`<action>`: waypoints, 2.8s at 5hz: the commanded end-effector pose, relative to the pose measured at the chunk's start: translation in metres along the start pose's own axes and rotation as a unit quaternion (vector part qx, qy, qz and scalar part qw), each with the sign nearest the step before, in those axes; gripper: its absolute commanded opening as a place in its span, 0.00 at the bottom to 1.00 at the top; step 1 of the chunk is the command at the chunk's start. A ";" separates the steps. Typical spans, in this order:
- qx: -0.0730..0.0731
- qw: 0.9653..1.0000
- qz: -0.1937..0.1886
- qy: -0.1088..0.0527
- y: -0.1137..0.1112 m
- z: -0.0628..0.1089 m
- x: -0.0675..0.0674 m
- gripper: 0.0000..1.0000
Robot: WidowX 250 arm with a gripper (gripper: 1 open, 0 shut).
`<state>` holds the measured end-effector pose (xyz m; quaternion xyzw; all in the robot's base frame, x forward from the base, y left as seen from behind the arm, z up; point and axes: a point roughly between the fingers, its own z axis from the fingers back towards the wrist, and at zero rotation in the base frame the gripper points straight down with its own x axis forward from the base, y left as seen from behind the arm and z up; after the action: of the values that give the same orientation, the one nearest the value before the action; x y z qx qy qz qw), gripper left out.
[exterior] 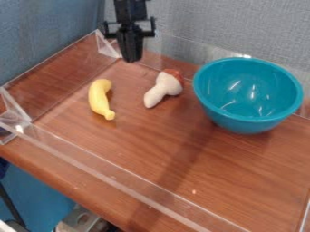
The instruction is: Put the mushroom in the blue bowl
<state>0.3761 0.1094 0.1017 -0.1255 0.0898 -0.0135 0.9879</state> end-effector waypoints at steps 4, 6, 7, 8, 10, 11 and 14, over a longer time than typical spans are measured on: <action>0.028 0.988 -0.152 -0.025 -0.055 0.093 -0.024 0.00; 0.038 0.989 -0.141 -0.008 -0.045 0.057 -0.004 1.00; 0.037 0.991 -0.125 -0.002 -0.037 0.037 0.000 1.00; 0.038 0.993 -0.112 0.002 -0.034 0.017 0.003 1.00; 0.039 0.997 -0.067 0.008 -0.030 -0.022 0.024 1.00; 0.041 0.997 -0.069 0.016 -0.026 -0.041 0.025 1.00; 0.059 0.991 -0.118 0.001 -0.029 -0.023 0.027 0.00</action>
<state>0.3879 0.0735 0.0438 -0.0973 0.1249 -0.1256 0.9794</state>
